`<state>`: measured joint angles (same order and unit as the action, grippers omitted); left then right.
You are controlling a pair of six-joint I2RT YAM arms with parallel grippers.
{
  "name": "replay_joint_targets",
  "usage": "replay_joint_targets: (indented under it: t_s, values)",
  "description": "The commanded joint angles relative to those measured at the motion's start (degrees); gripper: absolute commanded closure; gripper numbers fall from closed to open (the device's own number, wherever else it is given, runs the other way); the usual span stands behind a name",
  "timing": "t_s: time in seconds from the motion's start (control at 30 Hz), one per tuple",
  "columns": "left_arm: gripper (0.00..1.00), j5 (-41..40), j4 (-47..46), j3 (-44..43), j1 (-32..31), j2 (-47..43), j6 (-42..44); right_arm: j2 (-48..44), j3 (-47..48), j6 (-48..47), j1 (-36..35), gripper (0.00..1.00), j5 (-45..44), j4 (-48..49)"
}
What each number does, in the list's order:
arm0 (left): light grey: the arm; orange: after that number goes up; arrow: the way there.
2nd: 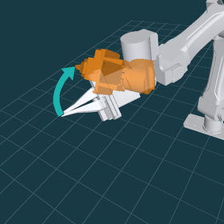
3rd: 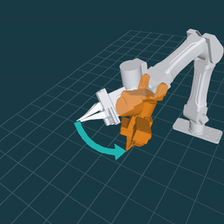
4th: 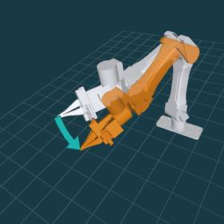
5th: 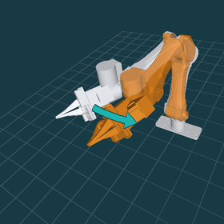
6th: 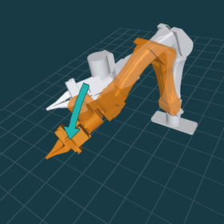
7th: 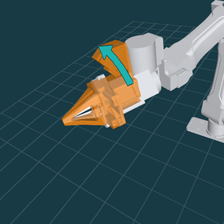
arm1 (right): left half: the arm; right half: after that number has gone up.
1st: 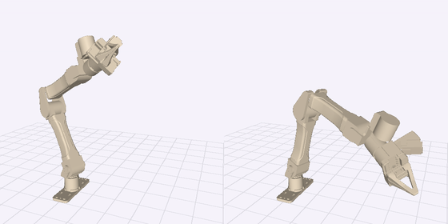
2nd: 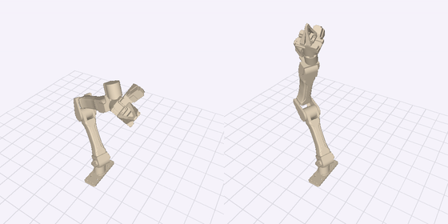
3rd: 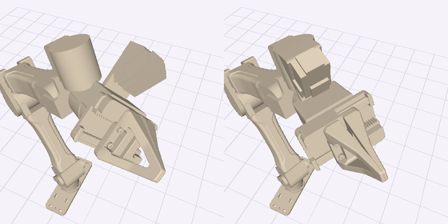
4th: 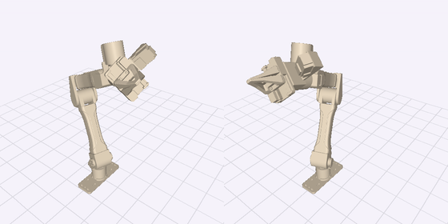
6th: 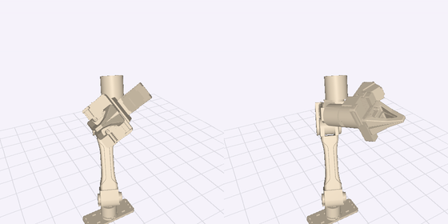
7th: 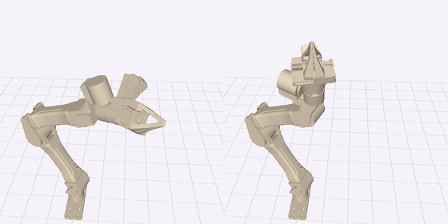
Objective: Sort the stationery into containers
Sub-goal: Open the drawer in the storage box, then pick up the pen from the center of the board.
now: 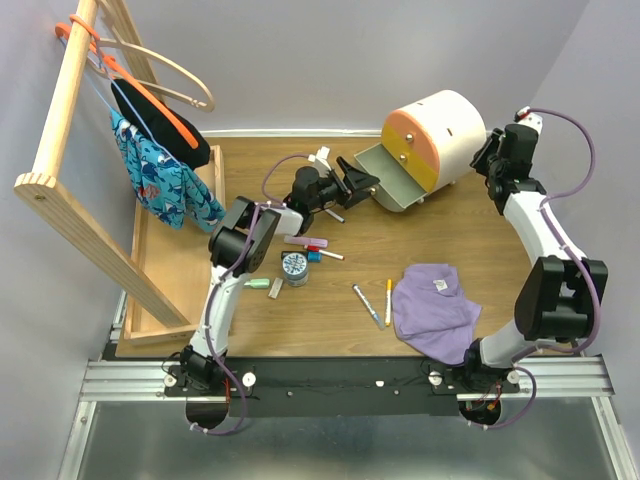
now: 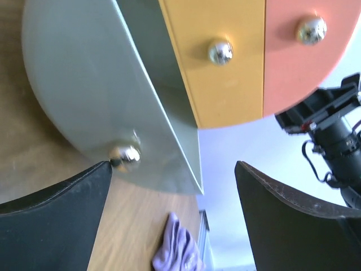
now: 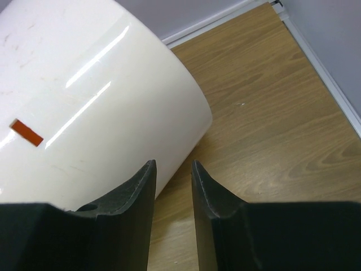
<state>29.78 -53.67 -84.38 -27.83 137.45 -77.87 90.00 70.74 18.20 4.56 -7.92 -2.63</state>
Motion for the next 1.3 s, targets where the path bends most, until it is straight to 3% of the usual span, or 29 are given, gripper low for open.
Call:
replay_joint_targets:
  t_s: [0.0,0.13,0.3,0.37,0.43,0.47,0.5,0.57,0.6,0.7,0.77,0.9,1.07,1.2,1.27]
  values:
    - [0.01,4.9,6.4,7.5,1.3,-11.1,4.6,-3.2,-2.0,1.6,-0.2,0.60,3.5,-0.4]
    - [0.01,6.9,13.1,13.9,1.9,-15.7,11.8,-5.5,-6.5,2.5,-0.2,0.59,5.9,1.0]
    - [0.01,8.0,22.7,13.3,2.3,-18.4,24.2,-9.9,-10.8,1.8,-0.2,0.59,11.3,3.9]
    - [0.01,7.8,31.9,11.9,1.7,-22.9,32.7,-11.3,-10.9,0.8,-0.2,0.59,13.4,2.8]
    - [0.01,6.6,40.3,10.3,0.1,-28.3,46.5,-13.4,-10.6,0.1,-0.2,0.59,16.1,-1.5]
    - [0.01,5.0,49.1,9.1,-0.8,-30.2,51.7,-14.3,-10.6,-0.9,-0.2,0.58,16.9,-2.4]
    - [0.01,2.8,53.0,8.7,-1.7,-32.3,62.9,-15.0,-11.0,-1.6,-0.2,0.56,18.9,-3.2]
    - [0.01,-4.2,60.4,9.4,-4.2,-38.3,70.4,-17.7,-11.7,-3.6,-0.2,0.54,21.4,-4.5]
    - [0.01,-5.9,61.6,10.1,-4.6,-40.1,72.0,-18.7,-12.1,-4.3,-0.2,0.47,24.6,-4.8]
    - [0.01,-11.0,65.9,11.6,-4.7,-45.8,73.0,-21.3,-12.6,-7.9,-0.9,0.39,29.4,-6.9]
    - [0.01,-16.1,67.9,13.3,-4.6,-48.6,72.4,-22.7,-12.5,-11.8,-2.5,0.39,30.4,-8.8]
    - [0.01,-19.2,68.9,18.0,-3.9,-53.9,82.1,-24.1,-12.9,-20.2,-6.4,0.37,35.2,-10.5]
    - [0.01,-22.3,69.8,20.5,-3.3,-58.6,89.8,-20.8,-9.3,-27.6,-13.3,0.35,35.2,-15.2]
    - [0.01,-27.4,73.6,18.0,-3.5,-59.0,91.9,-16.4,-4.1,-31.4,-14.2,0.37,36.0,-19.4]
    - [0.05,-29.3,80.0,15.6,-3.3,-58.1,94.9,-14.9,-3.2,-33.7,-15.2,0.37,36.1,-20.0]
